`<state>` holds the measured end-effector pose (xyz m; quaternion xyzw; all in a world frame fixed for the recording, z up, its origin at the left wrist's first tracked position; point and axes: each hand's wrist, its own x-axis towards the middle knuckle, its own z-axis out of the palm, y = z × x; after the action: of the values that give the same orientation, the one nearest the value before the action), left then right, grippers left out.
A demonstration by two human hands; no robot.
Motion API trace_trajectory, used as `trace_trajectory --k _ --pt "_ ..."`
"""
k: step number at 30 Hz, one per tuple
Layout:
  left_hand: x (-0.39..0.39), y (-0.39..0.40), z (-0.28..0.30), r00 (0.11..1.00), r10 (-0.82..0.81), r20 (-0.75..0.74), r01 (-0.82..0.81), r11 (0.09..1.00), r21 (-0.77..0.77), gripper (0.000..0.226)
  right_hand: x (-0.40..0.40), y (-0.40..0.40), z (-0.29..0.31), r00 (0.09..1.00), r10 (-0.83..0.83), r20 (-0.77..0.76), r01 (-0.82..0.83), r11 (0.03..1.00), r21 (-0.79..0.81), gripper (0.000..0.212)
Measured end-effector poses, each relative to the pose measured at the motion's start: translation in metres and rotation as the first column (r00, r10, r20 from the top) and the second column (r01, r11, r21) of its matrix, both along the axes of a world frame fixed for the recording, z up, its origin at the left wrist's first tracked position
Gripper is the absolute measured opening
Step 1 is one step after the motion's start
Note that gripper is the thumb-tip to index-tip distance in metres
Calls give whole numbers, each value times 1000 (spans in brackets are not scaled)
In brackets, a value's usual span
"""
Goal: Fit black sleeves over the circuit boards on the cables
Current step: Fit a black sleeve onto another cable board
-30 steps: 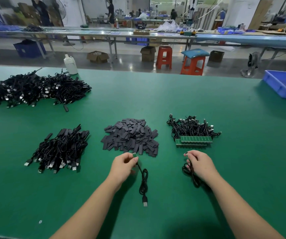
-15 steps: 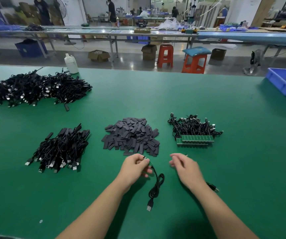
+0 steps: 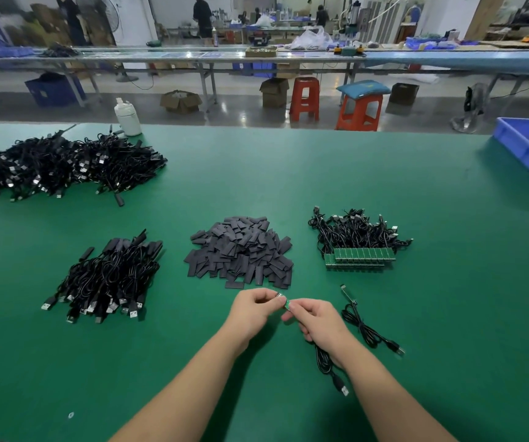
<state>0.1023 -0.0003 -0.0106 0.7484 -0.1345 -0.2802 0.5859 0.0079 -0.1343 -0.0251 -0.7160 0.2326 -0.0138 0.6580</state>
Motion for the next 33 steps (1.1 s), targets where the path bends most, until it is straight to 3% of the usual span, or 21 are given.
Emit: trace_trajectory --k 3,5,7,9,12,15,18,22,25,33 --pt "6 3 -7 998 -31 59 28 998 50 6 -4 -3 -6 1000 -16 5 16 999 -35 16" --pt "19 10 -11 964 -23 264 -23 985 169 8 -5 -3 -9 1000 -25 6 25 1000 -18 15" --pt "34 23 -16 814 -45 578 -176 931 320 13 -8 -4 -10 1000 -8 1 8 1000 -15 15" --pt "44 38 -23 653 -139 744 -268 877 400 19 -9 -5 -10 1000 14 -5 -14 1000 -23 16" --pt "53 55 -36 510 -335 792 -279 807 521 26 -8 -5 -11 1000 31 0 -31 999 -5 17" --pt "54 65 -40 462 -394 795 -263 795 547 23 -8 -5 -11 999 41 -11 -41 999 9 19" --pt "53 67 -36 505 -354 787 -234 822 519 15 -9 -5 -10 998 55 -23 -55 998 6 19" --pt "58 64 -28 718 -259 646 -167 837 521 10 -8 -4 -9 998 63 -19 -62 998 28 20" --pt "64 61 -23 817 -223 532 -124 833 539 17 -8 -4 -9 997 78 -26 -77 996 35 22" --pt "51 52 -8 833 -286 474 7 862 507 13 -6 -4 -8 990 118 -75 -116 993 31 24"
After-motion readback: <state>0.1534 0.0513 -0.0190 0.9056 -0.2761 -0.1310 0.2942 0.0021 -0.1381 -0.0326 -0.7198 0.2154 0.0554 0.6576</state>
